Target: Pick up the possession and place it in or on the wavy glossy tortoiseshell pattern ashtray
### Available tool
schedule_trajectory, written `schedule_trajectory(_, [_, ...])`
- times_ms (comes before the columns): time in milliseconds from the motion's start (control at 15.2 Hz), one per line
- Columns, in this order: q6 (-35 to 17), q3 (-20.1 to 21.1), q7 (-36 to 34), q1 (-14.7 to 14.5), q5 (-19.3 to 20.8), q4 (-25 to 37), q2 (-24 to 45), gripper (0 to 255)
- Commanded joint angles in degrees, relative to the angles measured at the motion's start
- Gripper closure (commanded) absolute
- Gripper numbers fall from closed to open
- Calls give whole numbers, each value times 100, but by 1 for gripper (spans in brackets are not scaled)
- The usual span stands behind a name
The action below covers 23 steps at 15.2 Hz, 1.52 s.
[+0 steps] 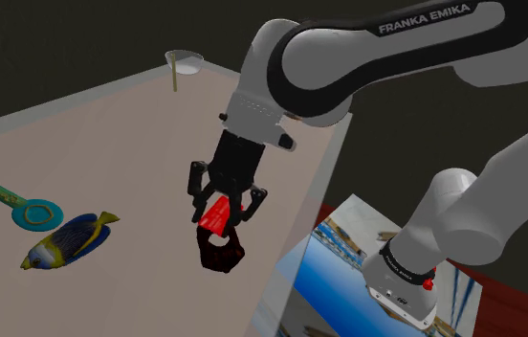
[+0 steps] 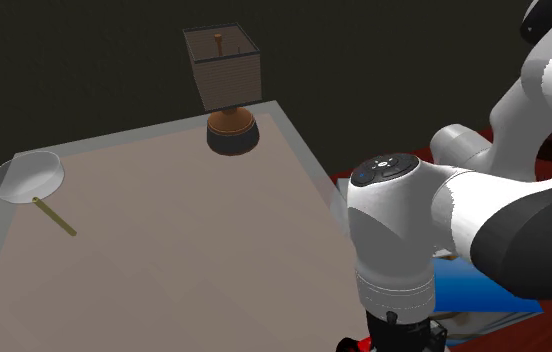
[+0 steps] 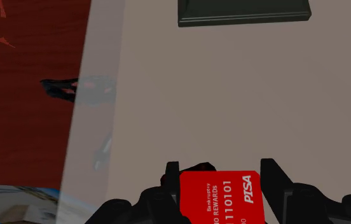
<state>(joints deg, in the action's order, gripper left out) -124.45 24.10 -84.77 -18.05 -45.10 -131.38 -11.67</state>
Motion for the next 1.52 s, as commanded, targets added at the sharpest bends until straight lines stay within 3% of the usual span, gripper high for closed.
schedule_trajectory(0, [-141, 46, 34, -35, -59, -87, 41, 255])
schedule_trajectory(858, [-1058, 173, 656, -130, -416, -488, 673, 255])
schedule_trajectory(1386, [-1058, 174, 656, -129, -416, -488, 673, 255])
schedule_trajectory(1452, [-1062, 175, 657, -130, -417, -487, 678, 0])
